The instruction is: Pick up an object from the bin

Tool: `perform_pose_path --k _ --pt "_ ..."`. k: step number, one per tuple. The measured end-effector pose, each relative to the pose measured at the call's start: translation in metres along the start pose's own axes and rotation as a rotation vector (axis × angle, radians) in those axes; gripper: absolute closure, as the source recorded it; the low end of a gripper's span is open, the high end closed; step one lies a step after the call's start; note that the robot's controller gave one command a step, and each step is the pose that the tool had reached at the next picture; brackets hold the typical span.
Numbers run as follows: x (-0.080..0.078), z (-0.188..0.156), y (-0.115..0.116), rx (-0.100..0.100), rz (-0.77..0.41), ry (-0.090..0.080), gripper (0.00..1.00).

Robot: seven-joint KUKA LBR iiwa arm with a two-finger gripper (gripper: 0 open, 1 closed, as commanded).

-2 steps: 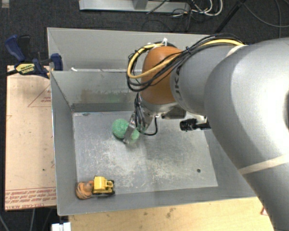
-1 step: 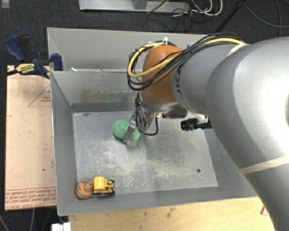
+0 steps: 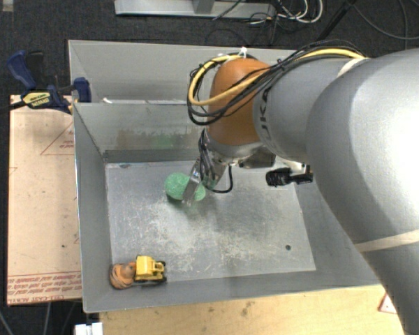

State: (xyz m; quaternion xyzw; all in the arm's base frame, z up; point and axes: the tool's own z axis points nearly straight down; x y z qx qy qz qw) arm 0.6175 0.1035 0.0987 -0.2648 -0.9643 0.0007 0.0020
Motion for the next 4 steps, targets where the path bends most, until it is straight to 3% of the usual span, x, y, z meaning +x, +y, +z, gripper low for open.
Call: perform_pose_path --k 2,4 --pt "-0.002 -0.024 0.002 -0.007 -0.001 -0.008 1.0" --pt "-0.001 -0.033 0.001 -0.002 -0.002 -0.002 1.0"
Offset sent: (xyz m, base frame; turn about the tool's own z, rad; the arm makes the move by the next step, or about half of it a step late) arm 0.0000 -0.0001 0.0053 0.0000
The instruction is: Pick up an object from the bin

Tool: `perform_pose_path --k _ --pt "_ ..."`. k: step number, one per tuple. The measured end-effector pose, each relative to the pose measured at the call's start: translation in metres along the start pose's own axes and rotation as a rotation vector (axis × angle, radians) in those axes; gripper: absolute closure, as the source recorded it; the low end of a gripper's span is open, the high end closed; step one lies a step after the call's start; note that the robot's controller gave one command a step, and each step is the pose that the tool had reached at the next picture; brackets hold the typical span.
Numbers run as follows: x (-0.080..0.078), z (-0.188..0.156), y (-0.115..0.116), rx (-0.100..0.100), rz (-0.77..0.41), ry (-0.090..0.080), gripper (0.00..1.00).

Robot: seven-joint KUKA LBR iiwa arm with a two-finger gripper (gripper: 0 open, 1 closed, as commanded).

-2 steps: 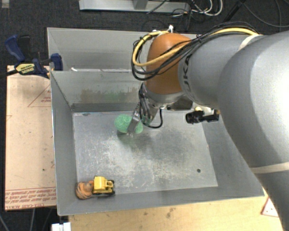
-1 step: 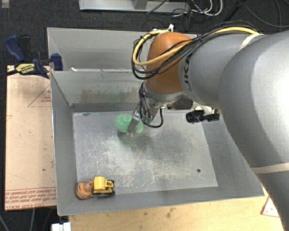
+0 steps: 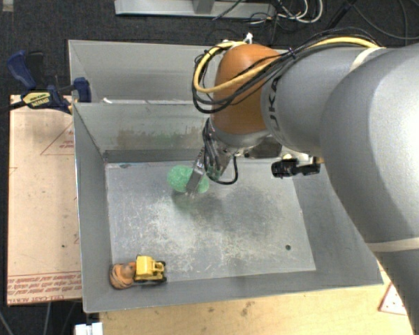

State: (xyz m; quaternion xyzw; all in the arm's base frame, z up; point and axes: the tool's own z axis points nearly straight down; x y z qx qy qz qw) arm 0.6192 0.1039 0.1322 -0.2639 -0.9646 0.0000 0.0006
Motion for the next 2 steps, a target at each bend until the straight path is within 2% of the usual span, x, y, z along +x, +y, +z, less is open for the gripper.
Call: perform_pose_path --k 2 --pt "-0.001 -0.025 0.001 -0.003 0.0 -0.003 1.0"
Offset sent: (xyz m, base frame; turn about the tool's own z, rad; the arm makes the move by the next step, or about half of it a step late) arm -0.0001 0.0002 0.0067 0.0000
